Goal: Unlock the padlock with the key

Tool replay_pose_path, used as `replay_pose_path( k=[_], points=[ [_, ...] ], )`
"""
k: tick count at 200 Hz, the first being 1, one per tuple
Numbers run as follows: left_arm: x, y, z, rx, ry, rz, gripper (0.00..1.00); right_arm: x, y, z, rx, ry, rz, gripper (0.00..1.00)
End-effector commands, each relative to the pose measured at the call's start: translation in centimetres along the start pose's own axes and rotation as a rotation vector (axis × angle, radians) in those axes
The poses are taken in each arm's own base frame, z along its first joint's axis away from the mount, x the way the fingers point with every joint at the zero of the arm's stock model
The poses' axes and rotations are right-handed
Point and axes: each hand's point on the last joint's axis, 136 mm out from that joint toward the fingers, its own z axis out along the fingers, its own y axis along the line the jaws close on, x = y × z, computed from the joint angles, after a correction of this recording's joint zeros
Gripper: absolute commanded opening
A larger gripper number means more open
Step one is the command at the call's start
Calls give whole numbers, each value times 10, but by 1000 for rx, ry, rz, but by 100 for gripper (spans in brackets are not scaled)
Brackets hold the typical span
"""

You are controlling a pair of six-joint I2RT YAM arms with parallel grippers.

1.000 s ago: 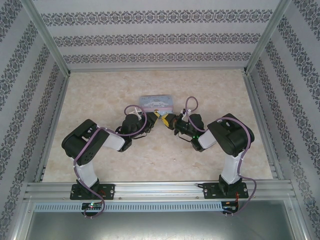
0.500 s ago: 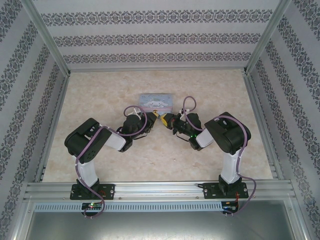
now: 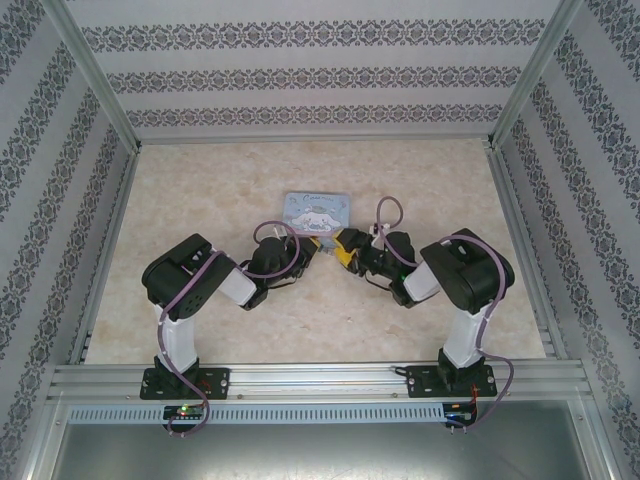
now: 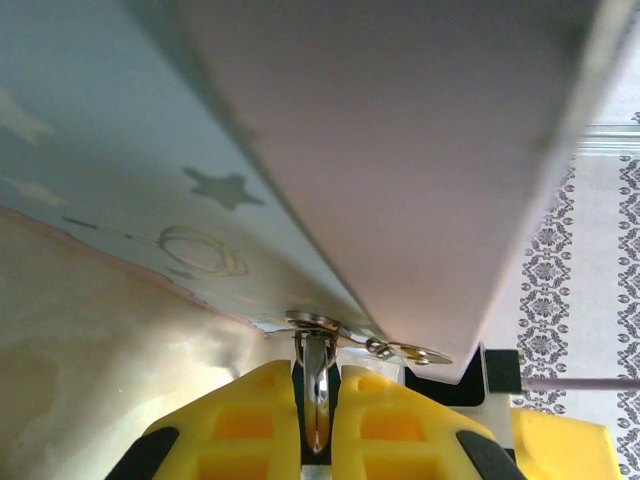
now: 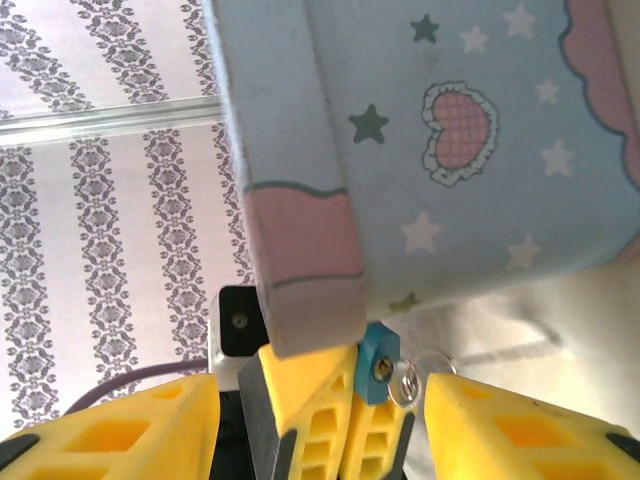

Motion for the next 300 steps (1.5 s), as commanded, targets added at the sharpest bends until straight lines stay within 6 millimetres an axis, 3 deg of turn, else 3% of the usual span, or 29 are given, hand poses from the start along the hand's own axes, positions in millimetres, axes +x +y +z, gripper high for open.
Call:
replay_pose_path(
  k=[1, 72, 93, 122, 149, 222, 300],
  points=[
    [1, -6, 1, 26, 8, 24, 0, 6, 0, -9, 12, 17, -77, 57],
    [5, -5, -1, 19, 37, 30, 0, 16, -15, -23, 226, 43, -305, 55],
    [8, -4, -2, 10, 52, 37, 0, 27, -15, -29, 413, 70, -545, 55],
    [12, -6, -1, -5, 79, 46, 0, 35, 1, -34, 589, 99, -908, 55],
    [15, -8, -1, -20, 104, 51, 0, 35, -2, -35, 651, 126, -1073, 54],
    [23, -11, -2, -55, 167, 47, 0, 39, -25, -36, 703, 187, -1199, 35],
    [27, -16, 0, -59, 195, 43, 0, 46, -39, -18, 746, 255, -1295, 32]
  ],
)
